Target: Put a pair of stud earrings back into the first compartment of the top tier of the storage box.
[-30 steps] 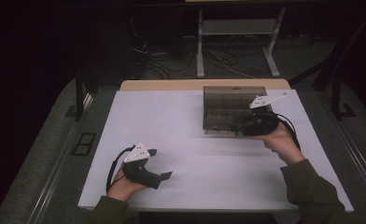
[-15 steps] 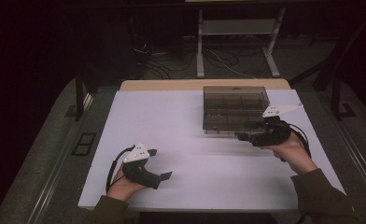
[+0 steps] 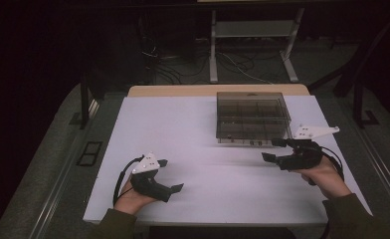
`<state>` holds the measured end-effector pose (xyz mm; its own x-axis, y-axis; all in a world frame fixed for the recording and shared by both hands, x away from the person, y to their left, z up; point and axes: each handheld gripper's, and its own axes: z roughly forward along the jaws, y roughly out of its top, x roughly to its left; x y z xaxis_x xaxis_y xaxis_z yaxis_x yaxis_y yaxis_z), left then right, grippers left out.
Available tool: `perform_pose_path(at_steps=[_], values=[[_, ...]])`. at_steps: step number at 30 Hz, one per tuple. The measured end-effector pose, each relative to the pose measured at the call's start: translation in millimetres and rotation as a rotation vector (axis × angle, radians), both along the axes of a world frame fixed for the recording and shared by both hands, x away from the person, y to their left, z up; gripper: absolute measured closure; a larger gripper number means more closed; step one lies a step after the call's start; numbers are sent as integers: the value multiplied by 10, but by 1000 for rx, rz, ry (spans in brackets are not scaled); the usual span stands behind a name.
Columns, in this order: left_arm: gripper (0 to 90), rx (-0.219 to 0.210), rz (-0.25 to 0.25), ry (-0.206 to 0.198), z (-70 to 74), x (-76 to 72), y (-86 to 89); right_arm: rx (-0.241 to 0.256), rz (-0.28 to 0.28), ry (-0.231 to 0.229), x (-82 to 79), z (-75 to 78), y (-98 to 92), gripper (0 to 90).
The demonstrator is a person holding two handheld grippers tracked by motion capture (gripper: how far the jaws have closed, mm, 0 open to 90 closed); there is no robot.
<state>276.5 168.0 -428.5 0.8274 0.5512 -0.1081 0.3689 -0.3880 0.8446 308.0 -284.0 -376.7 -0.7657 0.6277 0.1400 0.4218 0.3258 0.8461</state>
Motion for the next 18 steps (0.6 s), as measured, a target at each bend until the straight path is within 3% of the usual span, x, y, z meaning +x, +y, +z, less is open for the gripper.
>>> perform_pose_path(at_steps=[8, 18], values=[[0, -1, 3, 0, 2, 0, 3, -7, -36, -29, -181, -174, -98, 259], [0, 3, 7, 0, 4, -2, 1, -3, -64, -18, -362, -404, -200, 191]])
